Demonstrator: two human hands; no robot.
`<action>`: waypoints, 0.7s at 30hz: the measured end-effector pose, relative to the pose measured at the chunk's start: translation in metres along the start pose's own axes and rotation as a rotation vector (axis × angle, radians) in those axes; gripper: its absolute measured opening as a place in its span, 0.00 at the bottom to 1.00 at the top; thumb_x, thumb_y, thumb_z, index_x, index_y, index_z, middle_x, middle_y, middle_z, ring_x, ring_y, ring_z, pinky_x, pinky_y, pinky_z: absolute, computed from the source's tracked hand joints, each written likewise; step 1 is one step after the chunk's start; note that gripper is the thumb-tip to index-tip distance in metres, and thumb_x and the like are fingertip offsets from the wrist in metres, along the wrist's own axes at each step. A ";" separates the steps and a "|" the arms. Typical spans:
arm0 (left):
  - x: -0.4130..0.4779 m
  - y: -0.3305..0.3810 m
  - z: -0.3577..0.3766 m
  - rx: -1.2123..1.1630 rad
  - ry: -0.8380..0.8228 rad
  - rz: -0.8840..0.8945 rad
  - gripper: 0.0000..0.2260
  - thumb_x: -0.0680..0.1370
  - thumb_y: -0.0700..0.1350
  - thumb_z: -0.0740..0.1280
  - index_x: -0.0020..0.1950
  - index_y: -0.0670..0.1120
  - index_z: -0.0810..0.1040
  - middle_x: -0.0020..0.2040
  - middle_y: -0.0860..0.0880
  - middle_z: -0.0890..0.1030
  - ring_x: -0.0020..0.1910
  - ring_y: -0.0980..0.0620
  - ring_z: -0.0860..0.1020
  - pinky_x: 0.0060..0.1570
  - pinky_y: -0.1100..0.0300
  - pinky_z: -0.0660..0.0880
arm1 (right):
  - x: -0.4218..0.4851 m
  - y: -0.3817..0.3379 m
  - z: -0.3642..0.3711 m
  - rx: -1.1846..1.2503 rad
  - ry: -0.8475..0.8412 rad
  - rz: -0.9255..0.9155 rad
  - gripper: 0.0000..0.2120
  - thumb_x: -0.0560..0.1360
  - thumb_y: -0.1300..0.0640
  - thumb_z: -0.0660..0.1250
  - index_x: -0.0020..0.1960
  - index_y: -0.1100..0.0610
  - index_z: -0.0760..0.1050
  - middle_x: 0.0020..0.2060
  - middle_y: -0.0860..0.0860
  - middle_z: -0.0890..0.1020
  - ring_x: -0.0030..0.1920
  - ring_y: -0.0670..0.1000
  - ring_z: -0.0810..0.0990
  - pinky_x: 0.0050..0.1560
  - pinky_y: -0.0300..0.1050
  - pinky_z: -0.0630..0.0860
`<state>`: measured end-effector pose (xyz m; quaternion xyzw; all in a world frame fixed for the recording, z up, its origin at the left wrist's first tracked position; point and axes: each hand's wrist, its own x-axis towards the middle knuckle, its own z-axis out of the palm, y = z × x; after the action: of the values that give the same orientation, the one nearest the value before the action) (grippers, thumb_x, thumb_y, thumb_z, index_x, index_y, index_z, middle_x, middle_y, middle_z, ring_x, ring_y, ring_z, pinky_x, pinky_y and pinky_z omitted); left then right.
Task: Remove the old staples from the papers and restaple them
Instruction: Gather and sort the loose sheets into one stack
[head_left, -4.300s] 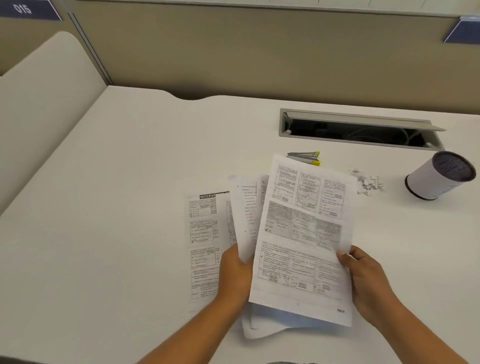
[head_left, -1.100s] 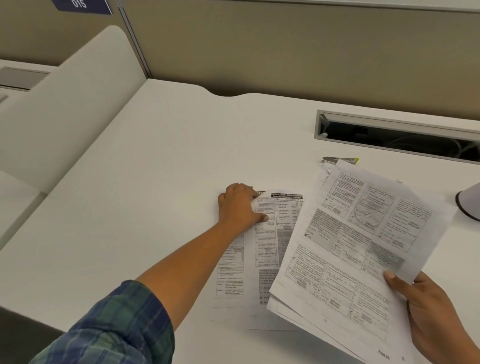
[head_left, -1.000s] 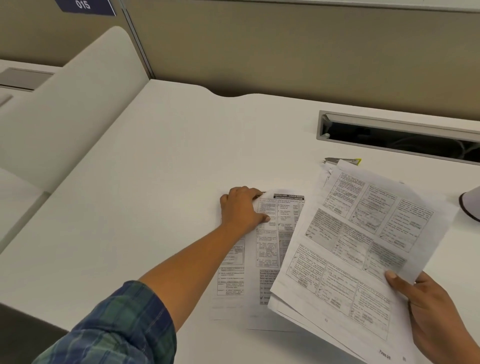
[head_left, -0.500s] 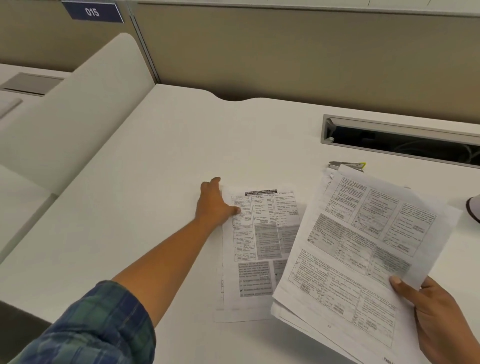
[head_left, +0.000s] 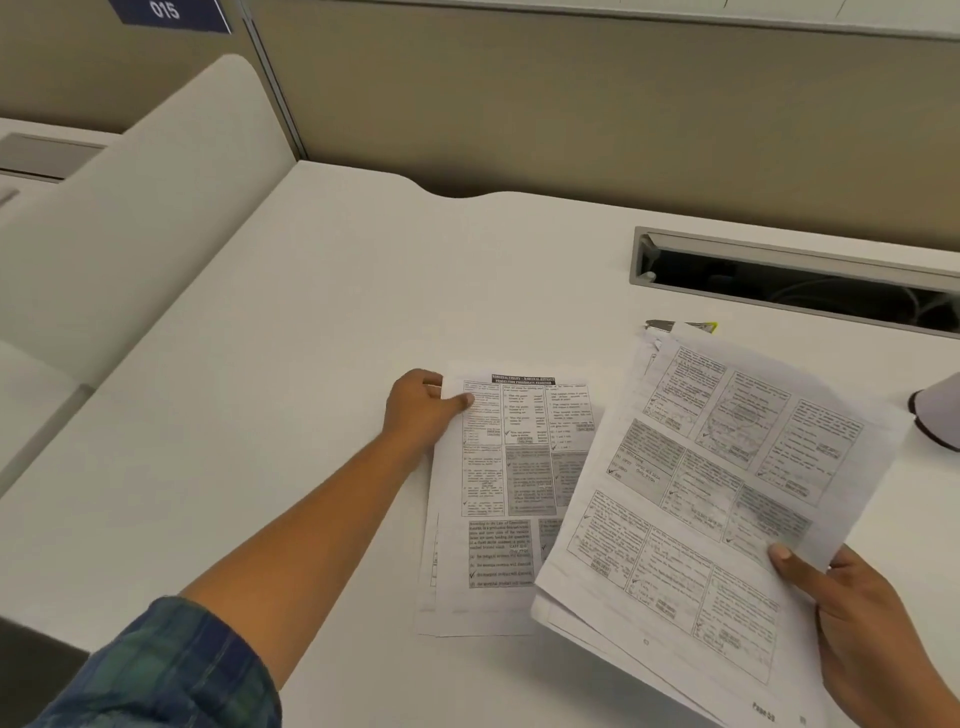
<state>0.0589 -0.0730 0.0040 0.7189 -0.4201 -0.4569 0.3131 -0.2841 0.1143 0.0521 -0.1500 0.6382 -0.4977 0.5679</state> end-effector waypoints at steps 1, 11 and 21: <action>-0.010 -0.002 -0.001 -0.106 -0.017 -0.040 0.28 0.69 0.48 0.79 0.64 0.43 0.72 0.59 0.47 0.79 0.54 0.48 0.79 0.52 0.54 0.77 | -0.001 -0.001 -0.001 0.005 0.001 -0.003 0.10 0.77 0.67 0.63 0.56 0.60 0.78 0.45 0.56 0.87 0.40 0.56 0.87 0.36 0.51 0.84; -0.118 -0.060 0.034 -0.059 -0.120 -0.004 0.06 0.73 0.39 0.75 0.47 0.45 0.81 0.44 0.46 0.85 0.44 0.45 0.84 0.45 0.54 0.82 | 0.000 0.009 -0.008 0.046 0.005 -0.019 0.13 0.78 0.67 0.63 0.60 0.58 0.78 0.51 0.56 0.86 0.45 0.56 0.87 0.38 0.50 0.84; -0.089 -0.016 -0.033 -0.133 0.238 0.255 0.07 0.77 0.40 0.70 0.42 0.51 0.81 0.38 0.50 0.85 0.39 0.49 0.83 0.46 0.50 0.82 | -0.005 0.000 -0.023 0.048 0.035 -0.079 0.12 0.78 0.67 0.62 0.58 0.57 0.78 0.49 0.53 0.87 0.44 0.54 0.87 0.38 0.49 0.84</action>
<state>0.0739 0.0157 0.0385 0.6865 -0.4367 -0.3519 0.4628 -0.3024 0.1290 0.0521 -0.1528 0.6296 -0.5373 0.5399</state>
